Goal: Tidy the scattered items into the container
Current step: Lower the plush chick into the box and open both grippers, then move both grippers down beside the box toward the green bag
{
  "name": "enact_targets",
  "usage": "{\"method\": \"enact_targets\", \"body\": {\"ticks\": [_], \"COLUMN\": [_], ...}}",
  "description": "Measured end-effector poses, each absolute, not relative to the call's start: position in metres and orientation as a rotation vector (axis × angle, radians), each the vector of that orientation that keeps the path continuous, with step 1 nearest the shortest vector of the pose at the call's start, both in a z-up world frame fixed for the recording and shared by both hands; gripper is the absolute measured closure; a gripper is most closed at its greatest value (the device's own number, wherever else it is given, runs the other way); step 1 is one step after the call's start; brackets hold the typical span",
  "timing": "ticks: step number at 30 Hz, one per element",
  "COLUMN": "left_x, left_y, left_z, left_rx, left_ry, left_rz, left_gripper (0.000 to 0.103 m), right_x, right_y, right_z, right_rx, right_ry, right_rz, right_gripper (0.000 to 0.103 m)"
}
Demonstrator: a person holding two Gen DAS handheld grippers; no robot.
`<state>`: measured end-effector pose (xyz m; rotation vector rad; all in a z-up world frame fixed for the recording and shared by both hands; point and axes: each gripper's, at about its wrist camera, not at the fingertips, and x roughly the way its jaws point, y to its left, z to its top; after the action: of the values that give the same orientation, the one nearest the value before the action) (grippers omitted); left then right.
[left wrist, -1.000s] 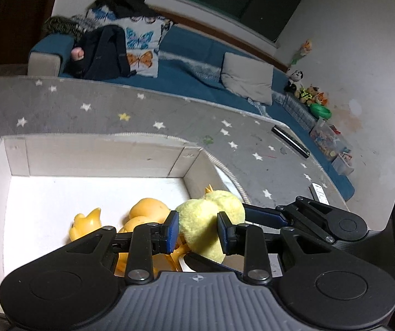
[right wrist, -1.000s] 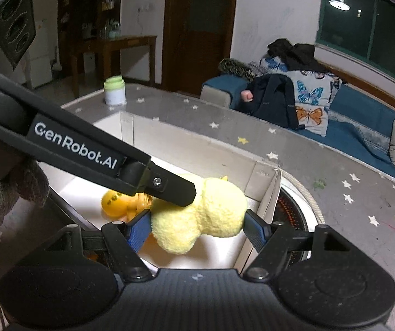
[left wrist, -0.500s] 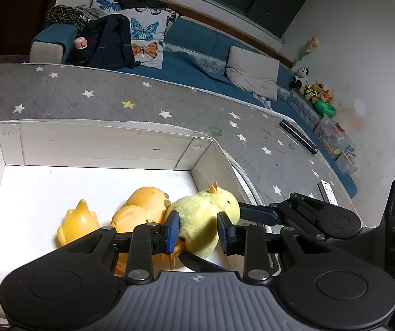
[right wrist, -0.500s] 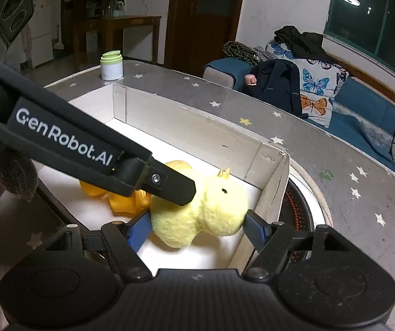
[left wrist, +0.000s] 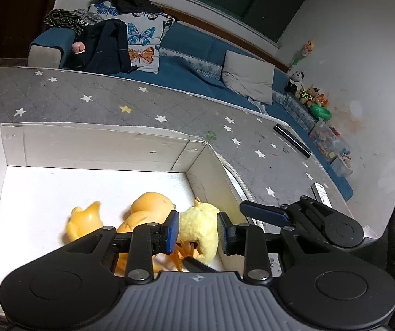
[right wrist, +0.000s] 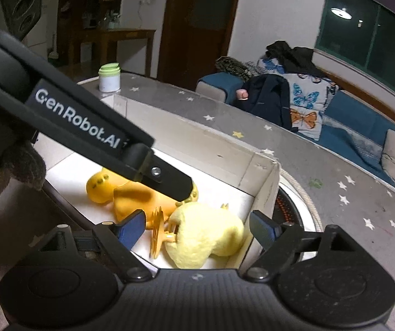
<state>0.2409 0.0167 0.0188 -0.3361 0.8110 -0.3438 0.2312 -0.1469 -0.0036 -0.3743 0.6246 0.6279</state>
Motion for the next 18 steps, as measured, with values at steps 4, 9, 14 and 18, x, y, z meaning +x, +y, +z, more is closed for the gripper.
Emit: {"method": "enact_targets", "body": {"ticks": [4,9,14,18], "left_x": [0.233,0.218,0.202,0.189], "left_y": [0.017,0.016,0.015,0.013], "left_z": [0.023,0.027,0.029,0.027], "left_rx": [-0.325,-0.307,-0.285,-0.264], "left_ry": [0.798,0.779,0.765,0.761], "left_rz": [-0.346,-0.345,-0.344,-0.338], "left_gripper": [0.071,0.071,0.071,0.07], "right_x": [0.223,0.207,0.188,0.174], "right_y": [-0.156,-0.17,-0.184,-0.191], "right_z": [0.001,0.005,0.008,0.004], "right_rx": [-0.329,-0.268,-0.203,-0.181], "right_ry": [0.615,0.602,0.598,0.607], "right_rz": [0.612,0.584,0.563,0.545], "right_gripper": [0.019,0.018,0.018,0.018]}}
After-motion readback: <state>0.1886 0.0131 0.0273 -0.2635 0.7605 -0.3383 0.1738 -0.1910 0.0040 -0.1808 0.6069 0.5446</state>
